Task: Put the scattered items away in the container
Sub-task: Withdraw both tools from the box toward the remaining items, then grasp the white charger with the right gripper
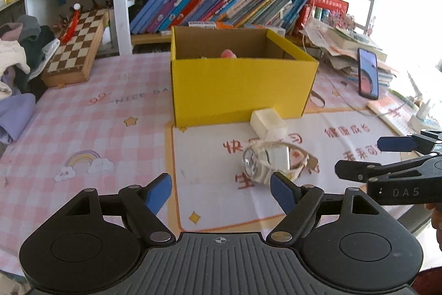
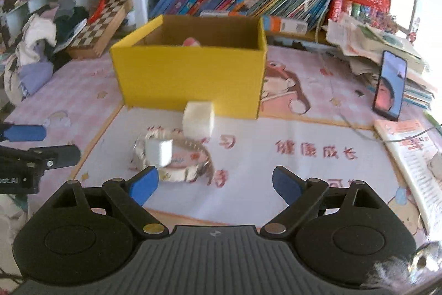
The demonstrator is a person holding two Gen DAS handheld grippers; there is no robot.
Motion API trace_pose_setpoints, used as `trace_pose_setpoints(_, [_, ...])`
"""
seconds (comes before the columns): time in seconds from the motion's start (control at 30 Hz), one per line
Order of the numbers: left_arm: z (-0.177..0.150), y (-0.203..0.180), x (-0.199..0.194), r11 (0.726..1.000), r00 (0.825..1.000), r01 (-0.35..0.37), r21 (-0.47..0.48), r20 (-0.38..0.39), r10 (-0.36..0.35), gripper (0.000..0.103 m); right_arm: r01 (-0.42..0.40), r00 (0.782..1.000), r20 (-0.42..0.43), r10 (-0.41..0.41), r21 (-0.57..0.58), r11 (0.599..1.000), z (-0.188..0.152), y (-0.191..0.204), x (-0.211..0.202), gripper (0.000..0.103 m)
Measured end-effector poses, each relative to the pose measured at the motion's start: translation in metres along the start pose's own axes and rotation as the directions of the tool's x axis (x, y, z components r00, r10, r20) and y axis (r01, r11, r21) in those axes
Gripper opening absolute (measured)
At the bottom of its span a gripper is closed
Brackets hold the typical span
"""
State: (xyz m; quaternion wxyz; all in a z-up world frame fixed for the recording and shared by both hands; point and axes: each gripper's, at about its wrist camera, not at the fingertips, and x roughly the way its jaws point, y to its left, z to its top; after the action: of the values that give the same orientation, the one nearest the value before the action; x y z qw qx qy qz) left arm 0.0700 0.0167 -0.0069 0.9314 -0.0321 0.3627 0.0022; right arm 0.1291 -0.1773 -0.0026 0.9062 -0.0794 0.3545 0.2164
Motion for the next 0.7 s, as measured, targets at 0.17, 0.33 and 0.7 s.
trace_pose_setpoints(0.17, [-0.003, -0.006, 0.001, 1.000, 1.000, 0.006, 0.031, -0.004, -0.006, 0.081, -0.003, 1.000, -0.009, 0.003, -0.007, 1.000, -0.002, 0.004, 0.003, 0.088])
trace_pose_setpoints(0.33, [-0.004, -0.010, 0.002, 0.998, 1.000, 0.025, 0.054, 0.001, -0.025, 0.080, -0.004, 1.000, -0.024, 0.004, 0.005, 1.000, -0.003, 0.002, 0.005, 0.082])
trace_pose_setpoints(0.7, [-0.002, -0.013, 0.012, 0.996, 0.997, 0.073, 0.051, -0.016, -0.072, 0.065, -0.042, 0.997, -0.061, 0.043, 0.014, 0.999, 0.001, 0.000, 0.016, 0.052])
